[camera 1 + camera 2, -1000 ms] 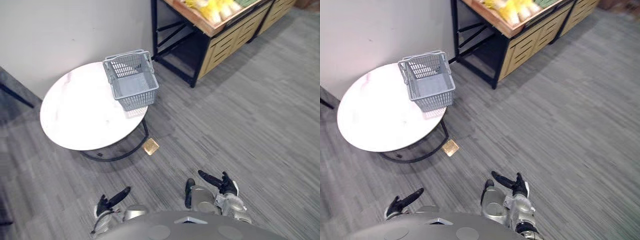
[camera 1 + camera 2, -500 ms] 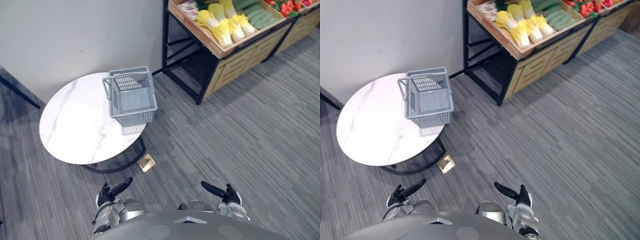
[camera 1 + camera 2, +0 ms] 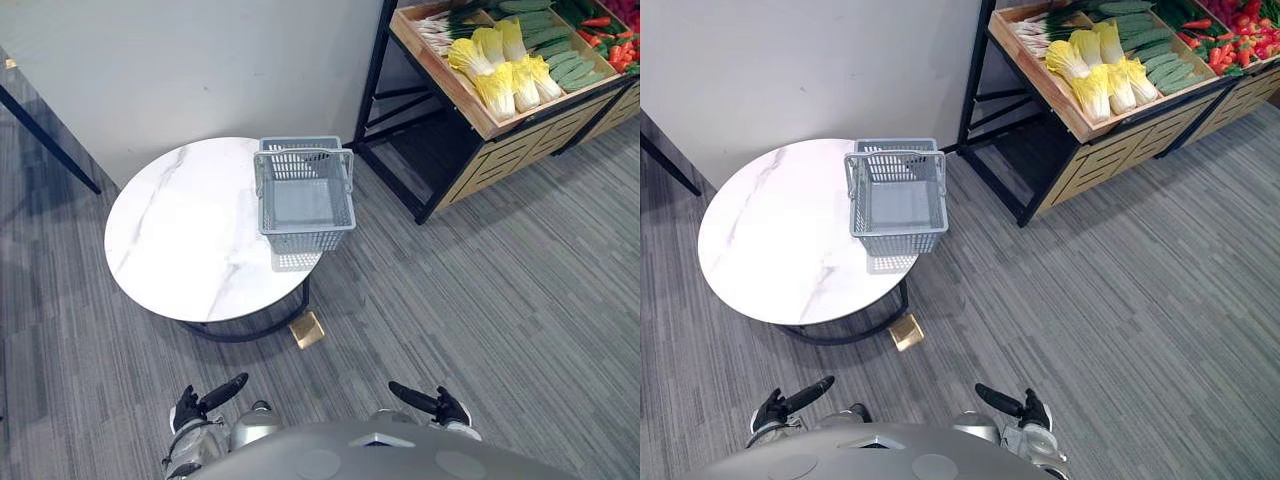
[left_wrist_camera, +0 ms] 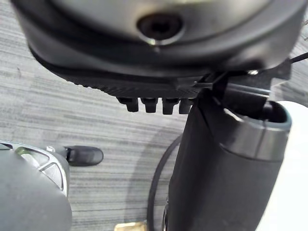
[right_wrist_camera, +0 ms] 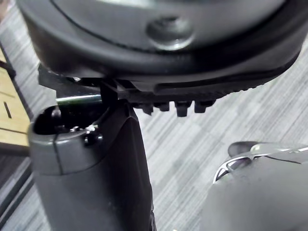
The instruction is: Pick vegetable in the basket
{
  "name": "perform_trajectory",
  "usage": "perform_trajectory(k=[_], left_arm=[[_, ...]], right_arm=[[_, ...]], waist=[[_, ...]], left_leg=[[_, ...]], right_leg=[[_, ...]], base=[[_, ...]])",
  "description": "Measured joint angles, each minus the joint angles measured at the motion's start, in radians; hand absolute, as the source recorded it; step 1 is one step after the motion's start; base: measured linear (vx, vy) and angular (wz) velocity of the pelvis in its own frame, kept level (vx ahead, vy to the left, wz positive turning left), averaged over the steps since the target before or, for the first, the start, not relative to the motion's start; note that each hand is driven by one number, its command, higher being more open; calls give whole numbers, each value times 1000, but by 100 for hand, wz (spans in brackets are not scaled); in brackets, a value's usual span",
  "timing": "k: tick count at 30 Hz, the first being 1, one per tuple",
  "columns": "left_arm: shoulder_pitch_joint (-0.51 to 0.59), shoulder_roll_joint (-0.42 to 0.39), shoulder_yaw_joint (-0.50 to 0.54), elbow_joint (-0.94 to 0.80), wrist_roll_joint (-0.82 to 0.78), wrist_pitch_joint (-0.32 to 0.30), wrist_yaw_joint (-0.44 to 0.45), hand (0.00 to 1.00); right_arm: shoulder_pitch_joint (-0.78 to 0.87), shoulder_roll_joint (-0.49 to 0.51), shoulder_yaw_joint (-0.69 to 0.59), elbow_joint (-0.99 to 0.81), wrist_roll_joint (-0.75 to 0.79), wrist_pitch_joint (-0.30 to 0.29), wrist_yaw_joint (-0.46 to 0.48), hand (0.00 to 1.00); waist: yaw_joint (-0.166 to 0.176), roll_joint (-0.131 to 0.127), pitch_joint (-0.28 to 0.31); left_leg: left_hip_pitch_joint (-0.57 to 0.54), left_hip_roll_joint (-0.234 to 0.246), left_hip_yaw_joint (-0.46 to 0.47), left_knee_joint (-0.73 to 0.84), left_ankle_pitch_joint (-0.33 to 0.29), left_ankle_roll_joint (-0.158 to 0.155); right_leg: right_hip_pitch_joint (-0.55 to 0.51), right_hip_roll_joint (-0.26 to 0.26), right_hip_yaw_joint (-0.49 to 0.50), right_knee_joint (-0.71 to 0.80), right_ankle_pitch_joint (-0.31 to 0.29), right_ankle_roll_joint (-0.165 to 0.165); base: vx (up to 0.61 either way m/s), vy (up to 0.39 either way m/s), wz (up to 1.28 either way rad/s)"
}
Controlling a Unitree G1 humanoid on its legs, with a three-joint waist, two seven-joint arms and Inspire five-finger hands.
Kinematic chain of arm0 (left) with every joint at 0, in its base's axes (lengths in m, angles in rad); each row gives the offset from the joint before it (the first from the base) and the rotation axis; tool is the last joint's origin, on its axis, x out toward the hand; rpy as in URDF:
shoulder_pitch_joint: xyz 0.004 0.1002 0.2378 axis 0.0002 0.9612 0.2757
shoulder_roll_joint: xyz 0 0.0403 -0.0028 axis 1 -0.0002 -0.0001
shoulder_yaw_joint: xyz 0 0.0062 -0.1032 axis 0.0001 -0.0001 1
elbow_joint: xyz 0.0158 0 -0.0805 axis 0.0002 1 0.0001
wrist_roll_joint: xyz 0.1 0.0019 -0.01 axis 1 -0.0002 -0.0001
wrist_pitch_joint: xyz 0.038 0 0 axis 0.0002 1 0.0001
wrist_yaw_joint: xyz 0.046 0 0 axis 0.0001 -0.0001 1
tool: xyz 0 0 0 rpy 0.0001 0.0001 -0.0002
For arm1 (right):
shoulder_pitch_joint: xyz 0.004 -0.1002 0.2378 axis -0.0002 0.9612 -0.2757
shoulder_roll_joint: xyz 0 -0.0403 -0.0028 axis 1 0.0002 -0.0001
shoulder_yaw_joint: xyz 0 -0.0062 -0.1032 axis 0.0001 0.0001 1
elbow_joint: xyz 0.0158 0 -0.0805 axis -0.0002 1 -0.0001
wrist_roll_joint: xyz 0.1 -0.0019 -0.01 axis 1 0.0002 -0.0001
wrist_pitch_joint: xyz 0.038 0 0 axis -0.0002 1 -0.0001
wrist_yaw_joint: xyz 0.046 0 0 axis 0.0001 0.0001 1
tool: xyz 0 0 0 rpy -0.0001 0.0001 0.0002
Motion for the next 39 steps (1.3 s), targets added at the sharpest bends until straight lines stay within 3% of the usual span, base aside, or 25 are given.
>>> perform_trajectory(k=[2,4,5,7,8,10,12,13,14,16,18,23,27,30,36,39], left_arm=[[-1,10,-39,5,29,0,-8,100],[-8,13,-83,12,43,-1,-18,100],[-8,12,-121,14,66,-1,-26,100],[-1,17,-137,15,70,-1,-26,100],[-1,24,-138,20,72,-1,-27,100],[1,30,-130,22,73,-3,-30,100],[3,51,-69,35,98,5,-61,100],[4,59,-39,40,111,15,-73,100],[1,53,-26,51,111,24,-77,100],[22,10,21,49,110,37,-84,100],[32,-4,48,50,107,40,-82,100],[34,5,44,55,107,39,-85,100],[30,38,-21,71,108,38,-83,100],[28,45,-31,73,124,39,-83,100],[22,46,-49,70,151,40,-84,100],[24,47,-69,59,151,39,-90,100]], right_arm=[[-1,-6,13,0,-22,0,1,100],[-2,-20,13,1,-22,2,1,100],[5,-36,15,2,-19,5,2,100],[7,-35,14,-9,-8,4,3,100],[10,-36,21,-20,22,-1,5,100],[9,-34,32,-18,29,0,6,100],[12,-3,31,-17,29,1,9,100],[19,10,28,-12,30,2,10,100],[19,13,22,-11,31,3,13,100],[40,-8,15,-14,24,4,25,100],[41,-17,17,-12,21,5,29,100],[24,-27,58,18,-25,4,38,100],[6,-27,89,46,-32,5,41,100],[-7,-28,64,37,-31,6,38,100],[-36,-59,-93,-282,-29,42,-19,100],[-127,-171,-143,-400,-30,42,-83,100]], waist=[[-17,8,0],[-26,32,14],[-40,48,23],[-48,49,24],[-49,61,21],[-42,45,25],[-42,-3,24],[-45,-29,26],[-46,-29,20],[-29,2,-3],[-23,15,-10],[-16,9,-19],[-10,-17,-32],[-16,-21,-35],[-23,3,-33],[-24,12,-36]], left_leg=[[-13,1,-18,-1,6,3],[-20,3,-44,-1,7,7],[-32,4,-77,-1,2,14],[-32,3,-98,-1,-3,11],[-33,20,-124,-1,-10,19],[-42,28,-144,-1,-10,19],[-67,25,-166,-1,1,1],[-63,7,-176,-1,18,-6],[-57,10,-182,-1,27,-6],[-63,34,-178,0,36,-19],[-63,40,-203,-1,37,-20],[-64,34,-250,-1,34,-24],[-68,28,-249,-1,32,-26],[-67,28,-242,-1,32,-26],[-78,26,-212,-1,22,-22],[-98,13,-204,-1,18,-11]], right_leg=[[-6,0,-18,10,0,0],[-19,-6,-27,64,-1,-2],[-66,-18,1,174,-5,-9],[-100,-20,77,252,-6,-18],[-157,1,206,313,-68,-73],[-180,37,280,274,-101,-76],[-222,99,422,155,-98,-69],[-220,95,449,149,-58,-9],[-217,93,429,157,-68,-15],[-205,109,405,133,-68,-15],[-180,112,376,111,-64,-9],[-120,111,333,50,-57,-16],[-108,109,329,30,-54,-15],[-104,110,333,24,-53,-17],[-142,108,373,21,-37,-12],[-168,93,387,17,-29,2]], base=[[-57,-39,24],[-65,13,37],[-73,56,45],[-70,40,42],[-54,-18,32],[-60,-62,29],[-84,-174,46],[-40,-196,54],[32,-144,43],[92,-121,20],[111,-77,35],[104,-16,31],[105,-6,4],[53,-15,-5],[-46,15,-18],[-57,47,-9]])
